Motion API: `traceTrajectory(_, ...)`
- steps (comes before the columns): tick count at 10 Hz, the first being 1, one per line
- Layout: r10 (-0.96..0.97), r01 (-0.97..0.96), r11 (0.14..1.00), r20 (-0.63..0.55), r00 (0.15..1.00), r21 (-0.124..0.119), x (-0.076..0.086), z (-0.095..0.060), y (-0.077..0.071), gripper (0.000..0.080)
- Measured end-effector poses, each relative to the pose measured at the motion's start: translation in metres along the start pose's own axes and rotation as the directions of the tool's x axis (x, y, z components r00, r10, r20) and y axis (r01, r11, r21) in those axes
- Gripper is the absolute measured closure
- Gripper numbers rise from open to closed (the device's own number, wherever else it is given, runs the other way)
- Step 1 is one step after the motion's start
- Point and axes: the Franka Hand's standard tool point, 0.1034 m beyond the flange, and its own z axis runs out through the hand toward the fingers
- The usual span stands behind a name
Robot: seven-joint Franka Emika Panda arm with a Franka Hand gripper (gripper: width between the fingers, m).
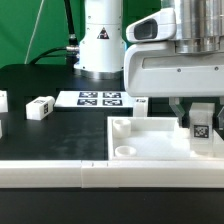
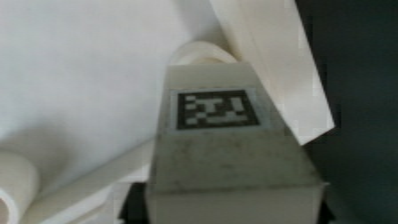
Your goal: Assemble one leg
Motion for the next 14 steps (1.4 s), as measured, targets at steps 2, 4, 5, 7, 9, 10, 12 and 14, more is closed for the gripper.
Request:
traceTrajectory(2,0.233,-0.233,0.973,-0.015,0.972,0.002,0.002,0.001,0.005,0.0506)
traceTrajectory(4,0.461,-0.462,0.887,-0.040,0.887,-0.011,0.000,0.000,0.007,0.0506)
traceTrajectory(5,0.506,-0.507,0.862,-0.053,0.861,-0.015,0.000,0.000,0.008,0.0506)
traceTrajectory(7,0.649,-0.652,0.758,-0.071,0.757,-0.024,-0.003,-0.001,0.010,0.0506)
traceTrajectory(9,0.706,-0.709,0.705,-0.066,0.705,-0.024,-0.003,-0.001,0.012,0.0505)
traceTrajectory(10,0.692,-0.695,0.719,-0.065,0.718,-0.026,-0.004,0.000,0.012,0.0505)
traceTrajectory(12,0.616,-0.618,0.785,-0.061,0.785,-0.031,-0.005,0.000,0.010,0.0298)
traceTrajectory(14,0.386,-0.388,0.921,-0.052,0.921,-0.047,-0.008,-0.001,0.005,0.0158)
